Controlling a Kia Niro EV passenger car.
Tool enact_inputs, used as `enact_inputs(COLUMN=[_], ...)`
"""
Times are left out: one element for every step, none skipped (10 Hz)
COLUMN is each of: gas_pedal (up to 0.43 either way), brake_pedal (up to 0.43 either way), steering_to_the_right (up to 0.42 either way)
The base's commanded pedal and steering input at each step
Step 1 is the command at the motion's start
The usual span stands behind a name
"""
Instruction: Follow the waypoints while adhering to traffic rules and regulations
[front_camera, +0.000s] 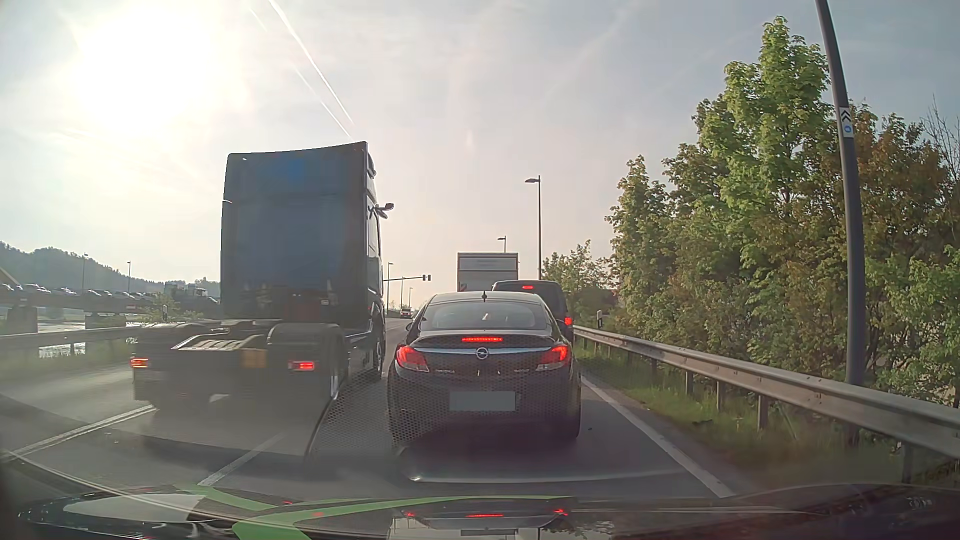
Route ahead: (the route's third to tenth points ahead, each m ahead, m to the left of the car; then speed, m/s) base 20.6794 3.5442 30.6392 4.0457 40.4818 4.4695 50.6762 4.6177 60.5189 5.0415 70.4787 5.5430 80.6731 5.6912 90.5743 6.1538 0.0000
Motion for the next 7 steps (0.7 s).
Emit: enact_inputs(gas_pedal=[0.0,0.0,0.0,0.0,0.0,0.0,0.0], brake_pedal=[0.268,0.268,0.268,0.268,0.268,0.268,0.268], steering_to_the_right=[0.0,-0.001,0.0,-0.001,-0.001,-0.001,-0.001])
